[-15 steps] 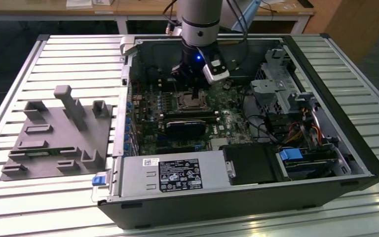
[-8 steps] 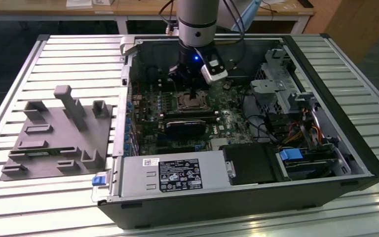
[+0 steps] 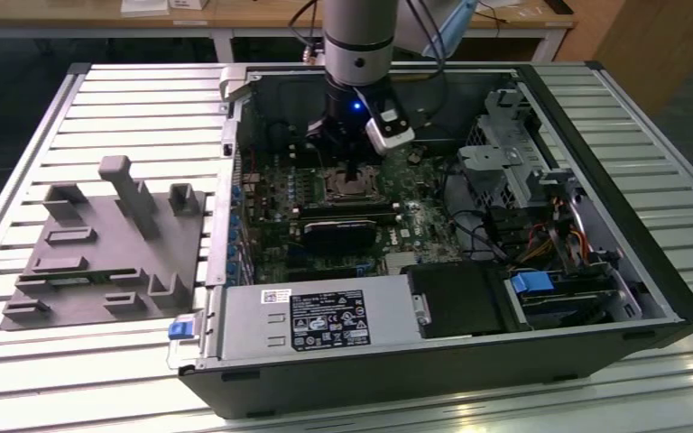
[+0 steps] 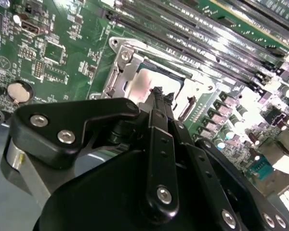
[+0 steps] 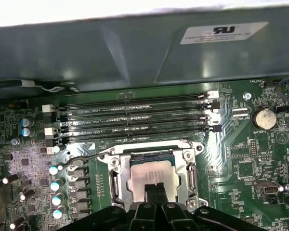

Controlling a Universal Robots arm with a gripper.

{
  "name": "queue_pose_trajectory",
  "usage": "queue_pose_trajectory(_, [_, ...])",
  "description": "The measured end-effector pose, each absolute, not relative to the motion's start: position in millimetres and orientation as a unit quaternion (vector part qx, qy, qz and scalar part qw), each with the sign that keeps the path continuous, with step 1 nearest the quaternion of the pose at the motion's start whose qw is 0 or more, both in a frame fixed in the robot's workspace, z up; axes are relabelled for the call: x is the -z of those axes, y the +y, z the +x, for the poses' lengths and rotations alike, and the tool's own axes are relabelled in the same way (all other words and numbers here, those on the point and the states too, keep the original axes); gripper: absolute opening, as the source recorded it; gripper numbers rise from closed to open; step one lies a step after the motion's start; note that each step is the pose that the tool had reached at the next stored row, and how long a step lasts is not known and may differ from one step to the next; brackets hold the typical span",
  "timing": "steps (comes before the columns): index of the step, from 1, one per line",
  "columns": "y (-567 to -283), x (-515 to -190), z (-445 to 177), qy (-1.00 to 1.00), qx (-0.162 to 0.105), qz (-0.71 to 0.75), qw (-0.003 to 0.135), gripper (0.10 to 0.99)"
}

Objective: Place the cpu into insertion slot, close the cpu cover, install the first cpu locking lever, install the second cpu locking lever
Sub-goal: 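Close the cpu cover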

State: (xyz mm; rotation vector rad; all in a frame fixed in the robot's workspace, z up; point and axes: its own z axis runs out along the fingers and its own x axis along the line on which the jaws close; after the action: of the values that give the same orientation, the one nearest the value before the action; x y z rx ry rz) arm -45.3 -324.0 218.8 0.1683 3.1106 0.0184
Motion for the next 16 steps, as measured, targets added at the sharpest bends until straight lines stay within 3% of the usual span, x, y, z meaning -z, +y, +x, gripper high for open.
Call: queue_pose_trajectory(16, [-324,-213,-66,0.998,-0.007,0.054,0.015,0.106])
